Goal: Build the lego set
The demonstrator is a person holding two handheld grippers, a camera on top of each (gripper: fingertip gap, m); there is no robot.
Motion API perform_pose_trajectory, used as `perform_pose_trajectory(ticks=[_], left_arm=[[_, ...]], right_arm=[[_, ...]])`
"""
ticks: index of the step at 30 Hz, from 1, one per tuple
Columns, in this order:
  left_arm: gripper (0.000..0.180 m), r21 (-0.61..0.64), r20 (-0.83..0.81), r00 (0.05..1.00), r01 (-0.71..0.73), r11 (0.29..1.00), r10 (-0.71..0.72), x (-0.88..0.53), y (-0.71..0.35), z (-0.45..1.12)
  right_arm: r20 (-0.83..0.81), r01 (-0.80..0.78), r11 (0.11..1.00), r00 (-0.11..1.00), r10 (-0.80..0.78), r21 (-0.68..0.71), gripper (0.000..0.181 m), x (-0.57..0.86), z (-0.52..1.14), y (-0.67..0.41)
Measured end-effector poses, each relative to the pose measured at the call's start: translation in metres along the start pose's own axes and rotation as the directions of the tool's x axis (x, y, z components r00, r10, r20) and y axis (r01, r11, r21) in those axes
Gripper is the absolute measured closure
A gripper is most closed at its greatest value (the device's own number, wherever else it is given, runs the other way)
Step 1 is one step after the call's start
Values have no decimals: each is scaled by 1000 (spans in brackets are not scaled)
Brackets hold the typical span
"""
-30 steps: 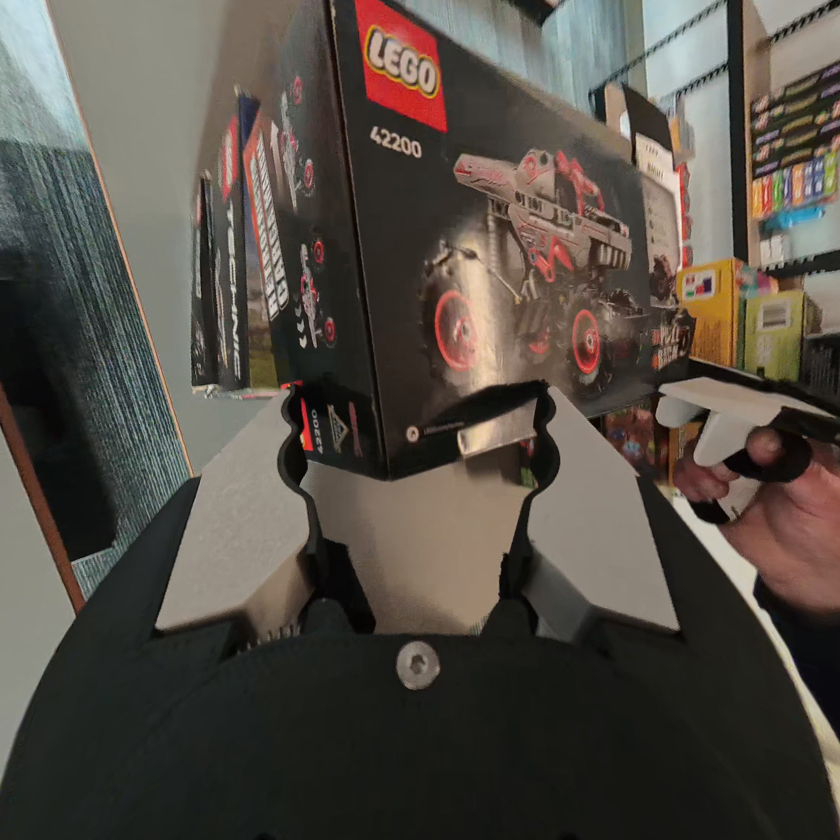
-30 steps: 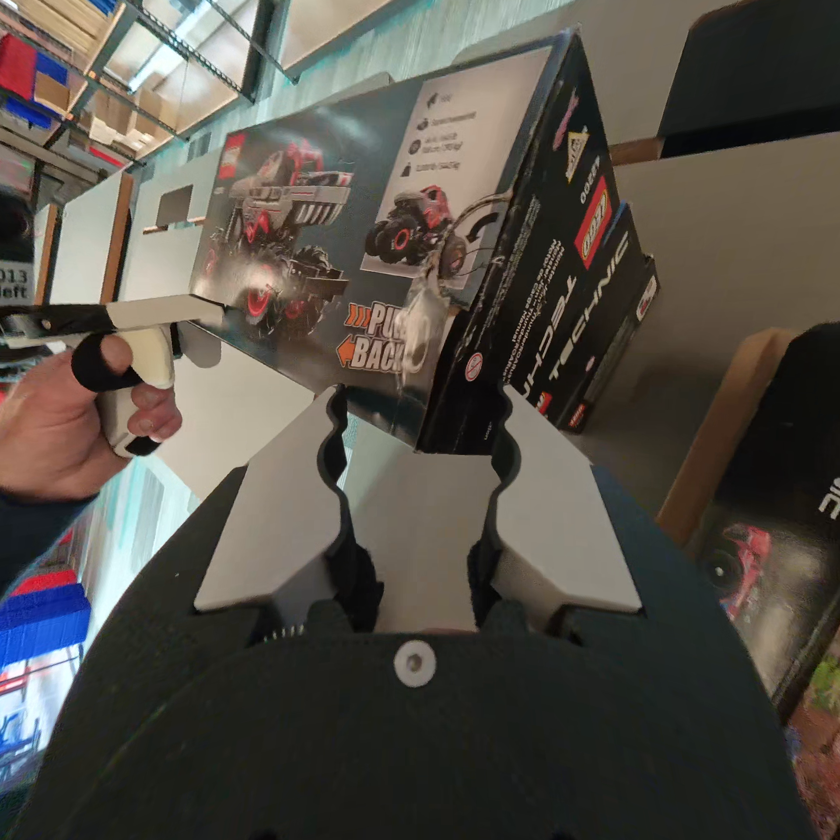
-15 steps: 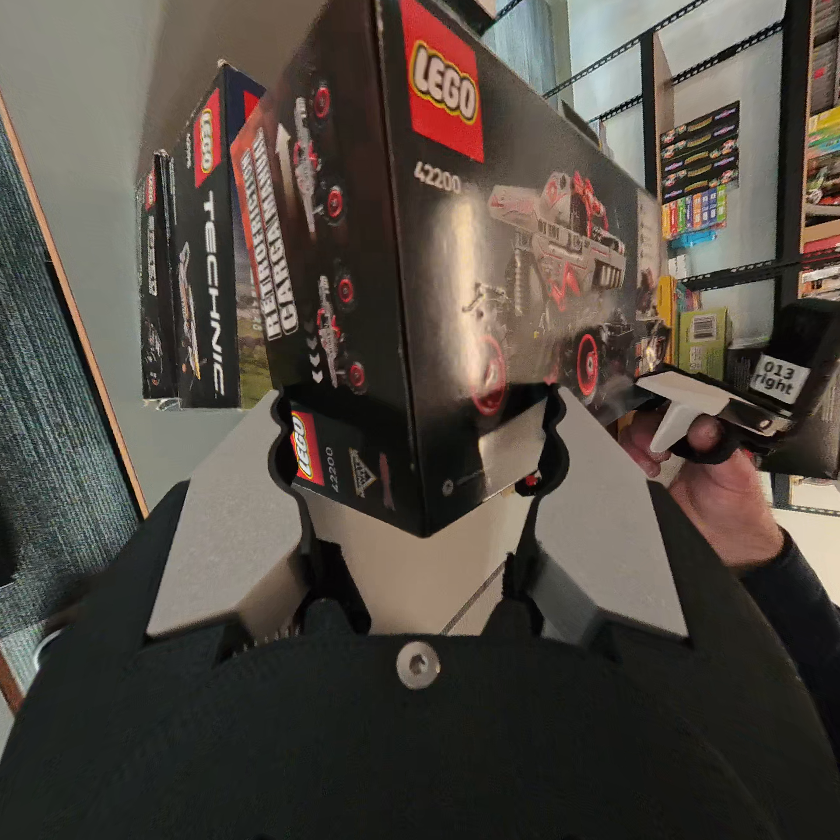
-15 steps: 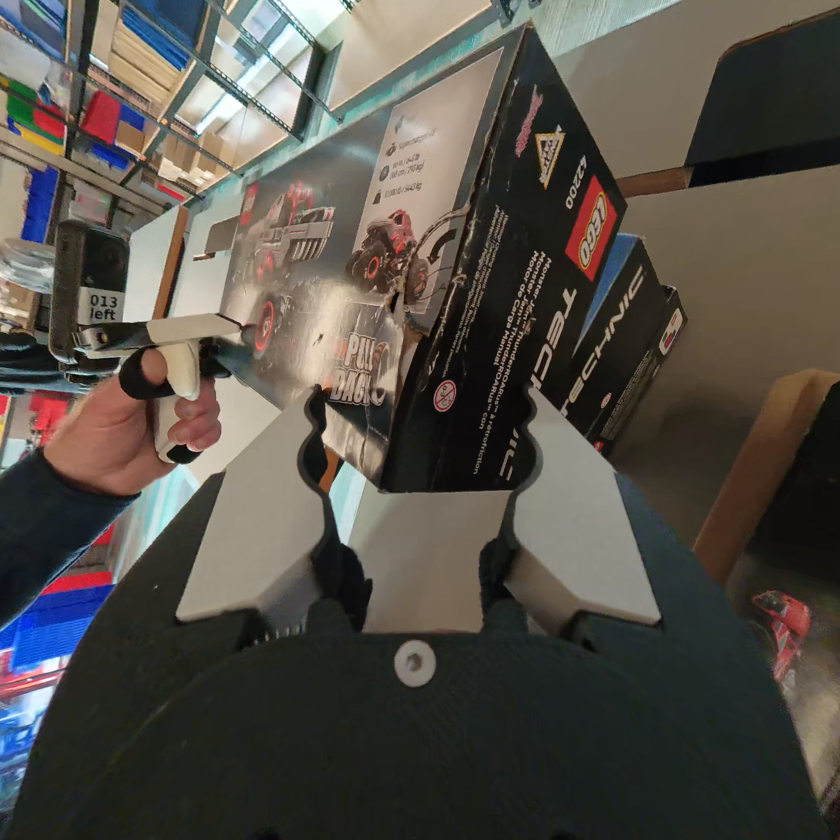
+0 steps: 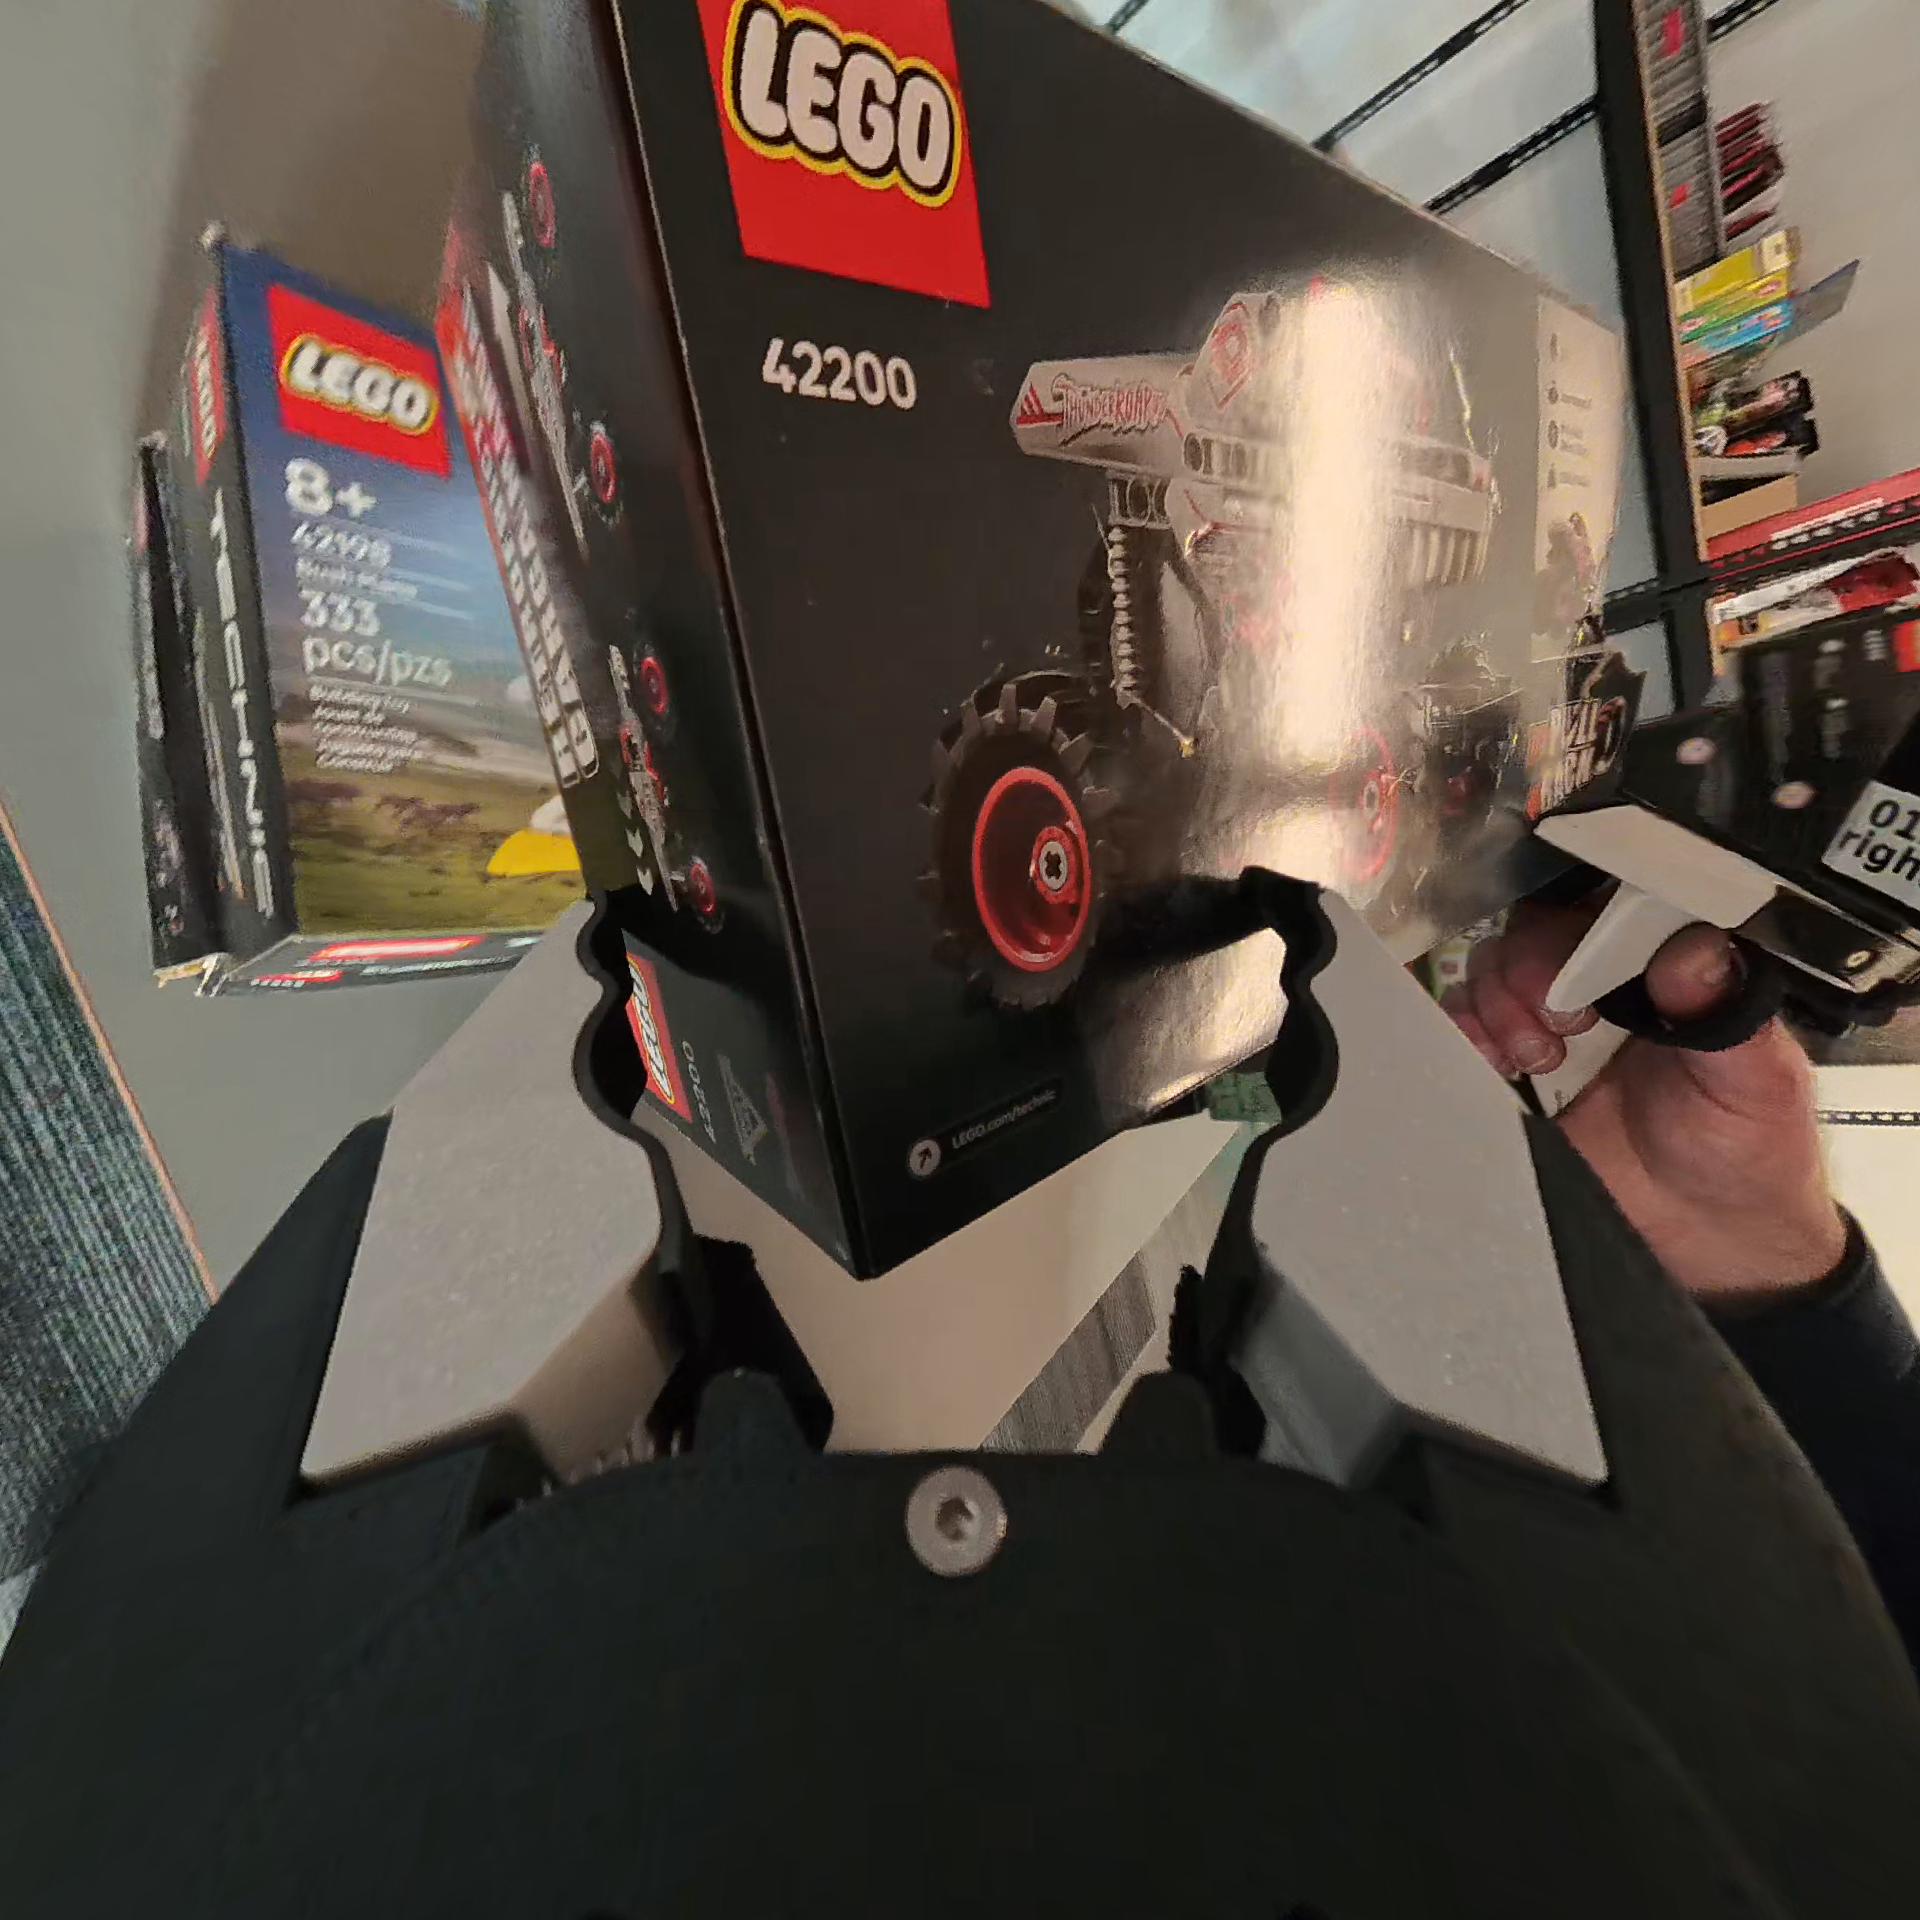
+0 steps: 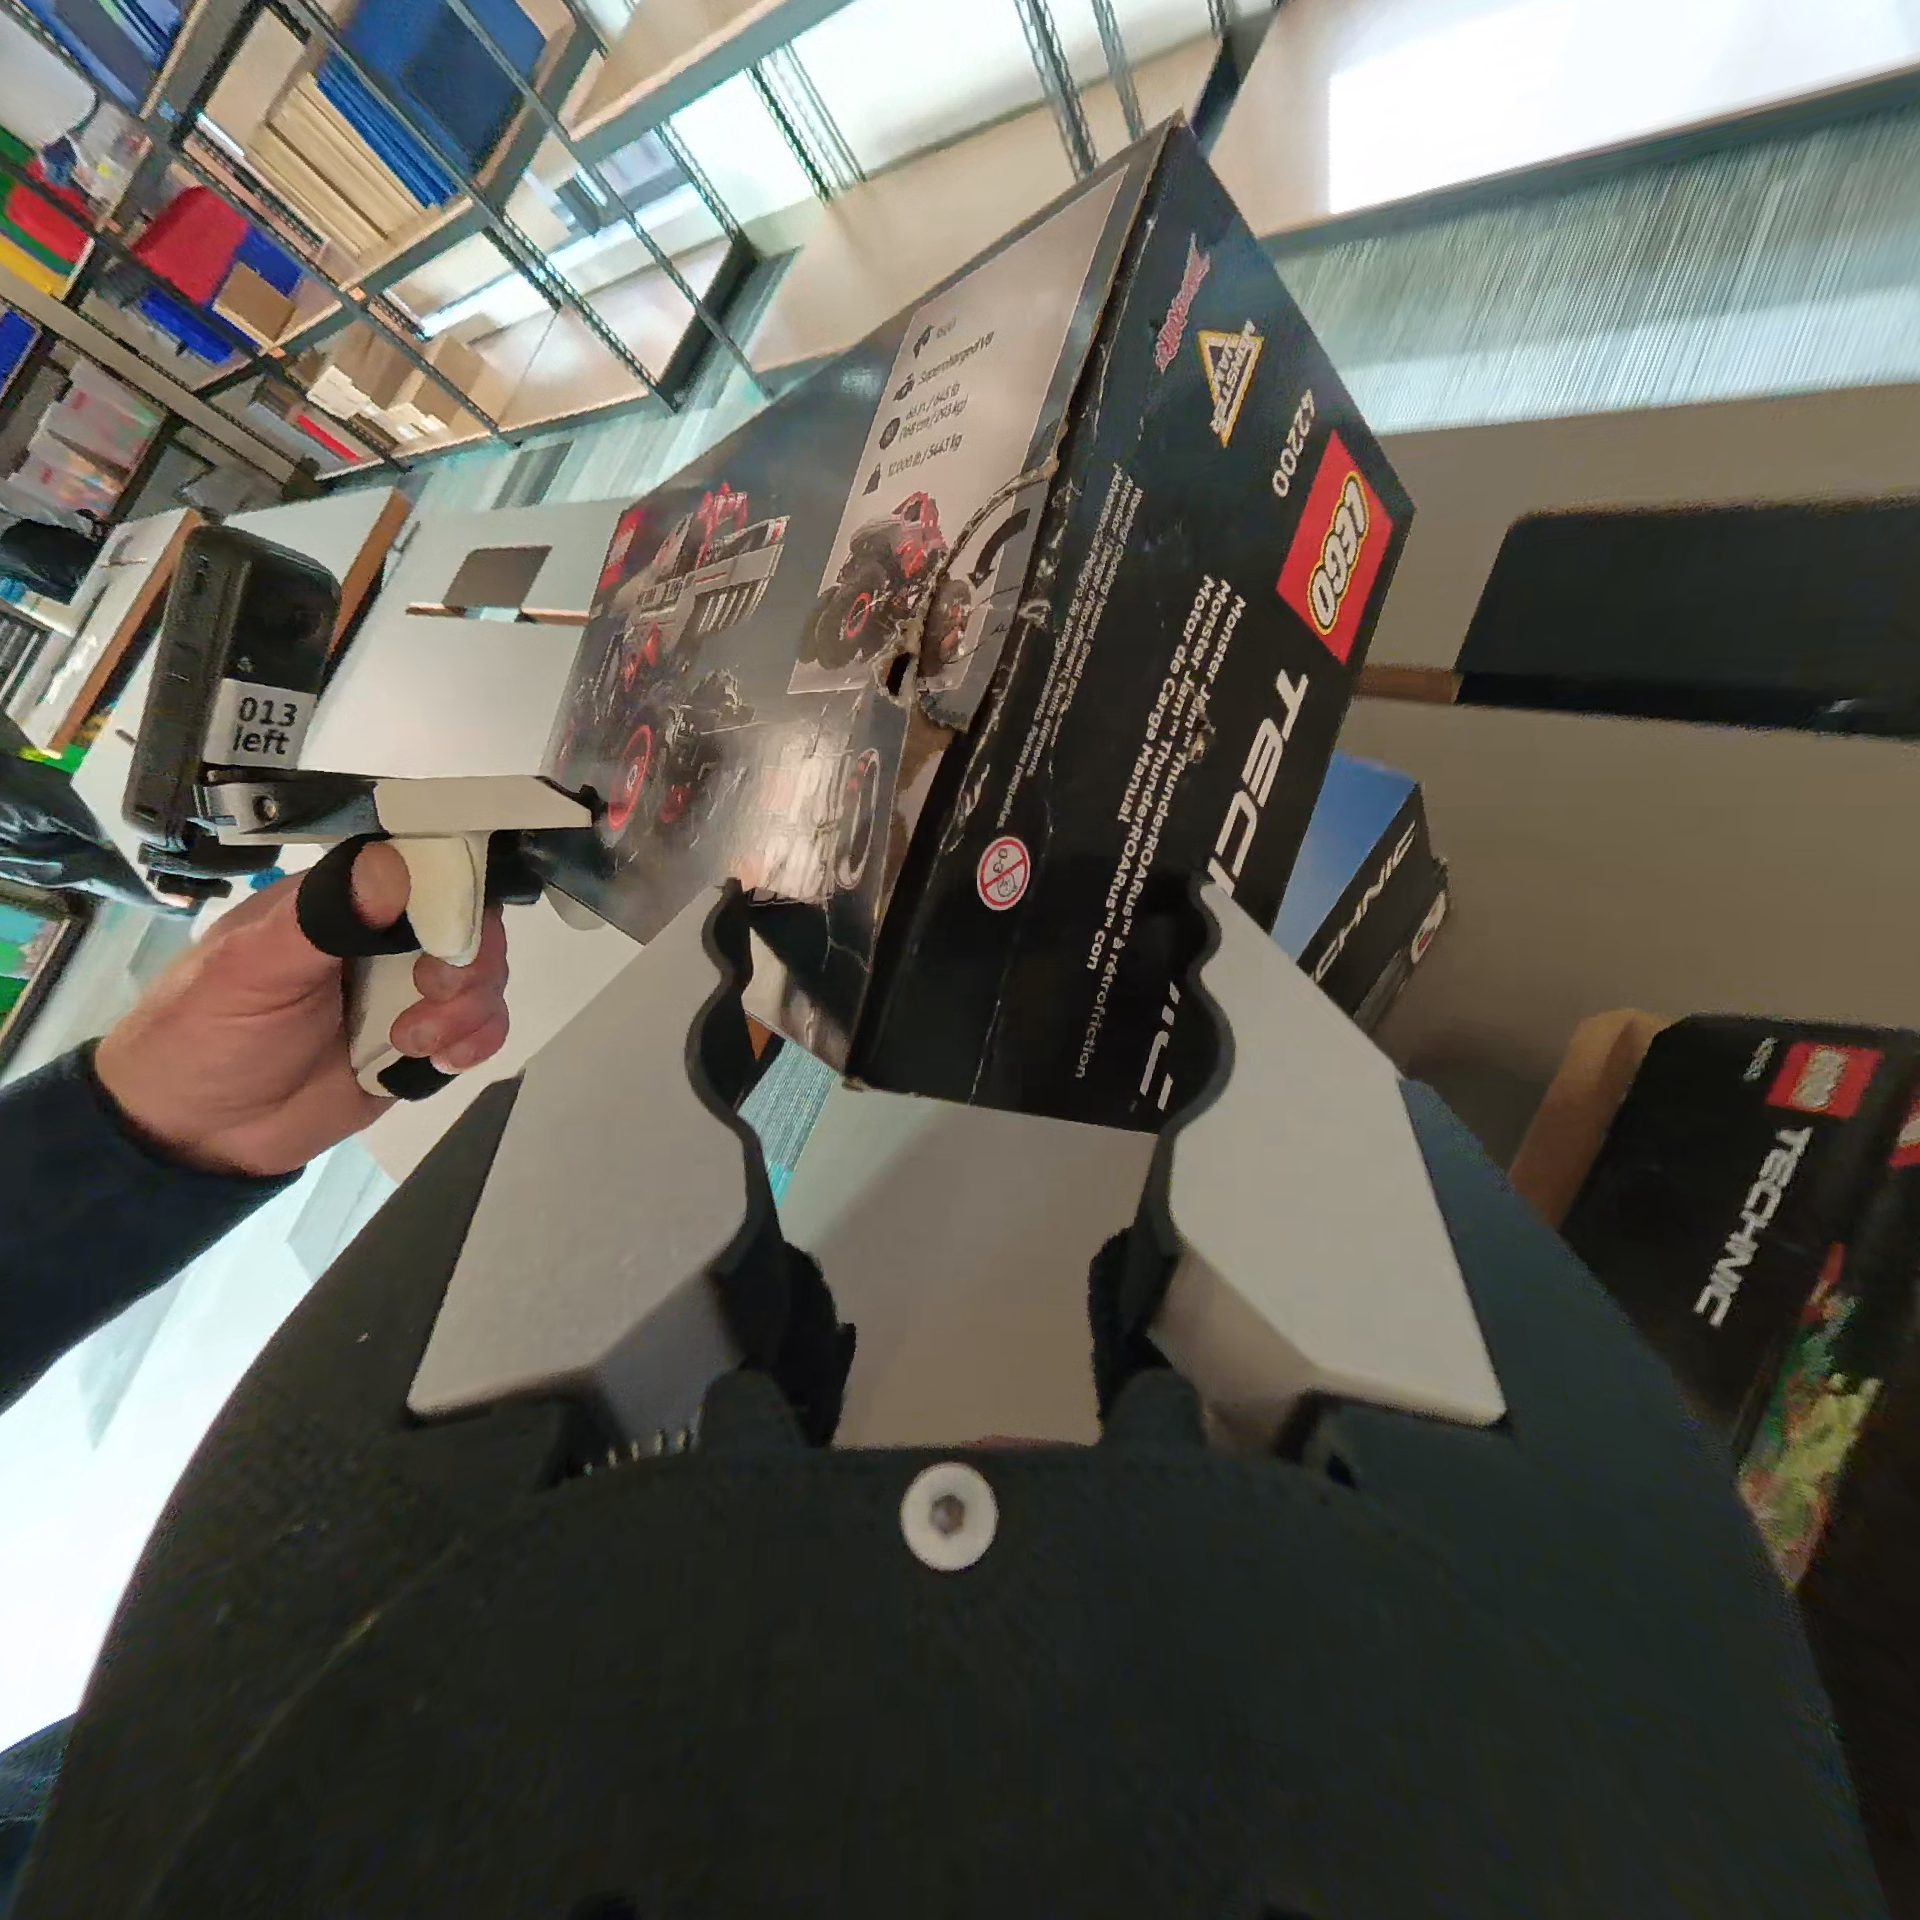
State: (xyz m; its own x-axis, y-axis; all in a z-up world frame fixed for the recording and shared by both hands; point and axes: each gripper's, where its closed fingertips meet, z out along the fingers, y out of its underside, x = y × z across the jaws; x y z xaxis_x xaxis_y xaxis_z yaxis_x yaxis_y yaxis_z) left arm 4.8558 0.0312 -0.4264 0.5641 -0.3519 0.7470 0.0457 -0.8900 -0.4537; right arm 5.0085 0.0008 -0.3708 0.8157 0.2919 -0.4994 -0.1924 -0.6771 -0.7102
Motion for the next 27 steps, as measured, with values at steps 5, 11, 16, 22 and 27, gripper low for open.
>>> perform_pose_trajectory(ticks=[5,11,16,22,27], left_arm=[[58,88,-75,994,-72,994,78,56,-35,-20],[57,191,-186,947,-228,955,263,168,-87,-42],[58,206,-277,878,-343,916,391,276,-102,-32],[61,104,-468,771,-438,893,432,392,-53,24],[58,-3,-562,703,-528,849,435,460,17,70]], right_arm=[[-29,108,988,994,-105,111,101,-31,-44,-56],[-135,271,928,961,-243,255,101,-73,-138,-136],[-227,343,869,934,-275,358,101,-76,-239,-182],[-336,345,817,920,-199,461,101,-37,-372,-207],[-372,282,796,925,-77,535,102,4,-460,-201]])
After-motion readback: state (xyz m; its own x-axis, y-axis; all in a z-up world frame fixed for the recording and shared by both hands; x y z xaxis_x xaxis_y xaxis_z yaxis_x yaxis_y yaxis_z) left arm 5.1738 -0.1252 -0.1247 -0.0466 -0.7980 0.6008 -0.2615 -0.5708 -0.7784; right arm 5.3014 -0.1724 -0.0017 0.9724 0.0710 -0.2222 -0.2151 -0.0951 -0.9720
